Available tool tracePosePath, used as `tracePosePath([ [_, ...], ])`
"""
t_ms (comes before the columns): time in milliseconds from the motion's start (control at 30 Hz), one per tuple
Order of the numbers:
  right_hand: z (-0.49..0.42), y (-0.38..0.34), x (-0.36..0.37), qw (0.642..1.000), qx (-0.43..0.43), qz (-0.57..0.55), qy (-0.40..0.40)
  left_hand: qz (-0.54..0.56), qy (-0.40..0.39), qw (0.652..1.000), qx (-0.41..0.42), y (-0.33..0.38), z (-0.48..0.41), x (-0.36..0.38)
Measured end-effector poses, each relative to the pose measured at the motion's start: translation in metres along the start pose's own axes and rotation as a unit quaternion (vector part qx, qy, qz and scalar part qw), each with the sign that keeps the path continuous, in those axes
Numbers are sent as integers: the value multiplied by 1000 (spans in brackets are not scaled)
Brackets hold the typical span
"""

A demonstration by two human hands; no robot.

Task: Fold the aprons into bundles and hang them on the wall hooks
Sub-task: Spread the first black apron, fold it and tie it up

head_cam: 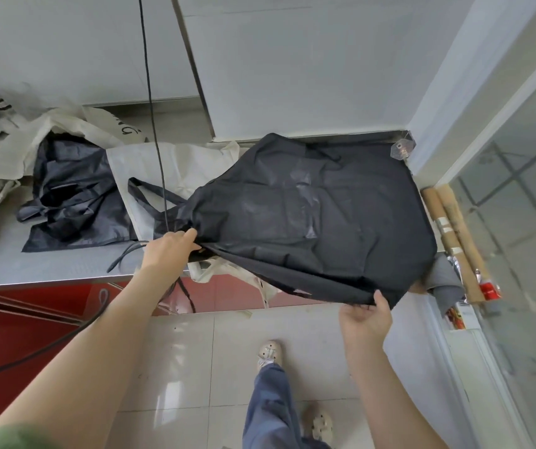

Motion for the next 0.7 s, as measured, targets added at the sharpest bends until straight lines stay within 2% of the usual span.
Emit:
tracePosePath([
  [100, 19, -28, 38, 994, -80, 75, -19, -1, -31, 999, 23, 1, -9, 13],
  [233, 48, -62, 103, 956, -225, 190, -4, 59, -93, 992, 54, 5, -27, 20],
  [300, 55, -70, 141, 917, -285, 278, -32, 60, -123, 987, 80, 9, -35, 16],
  [400, 57, -65, 207, 852, -324, 385, -140, 70, -144, 983, 91, 8, -49, 11],
  [500, 45, -54, 264, 798, -320, 466, -209, 108, -162, 978, 78, 2, -64, 11],
  [600, 13, -33, 306, 728, -315, 554, -253, 142, -137, 980, 36, -3, -82, 7],
  [700, -28, 13, 313, 664, -214, 671, -253, 167, -138, 976, -28, -12, -94, 10],
])
Point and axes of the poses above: each hand's wrist, its own z-axis away from the middle knuckle, its own x-axis out of the palm, y = z × x, the point moved 5 cm from there along -z, towards the middle knuckle, and after that the axes turned 9 degrees about y, right-handed, at the moved point
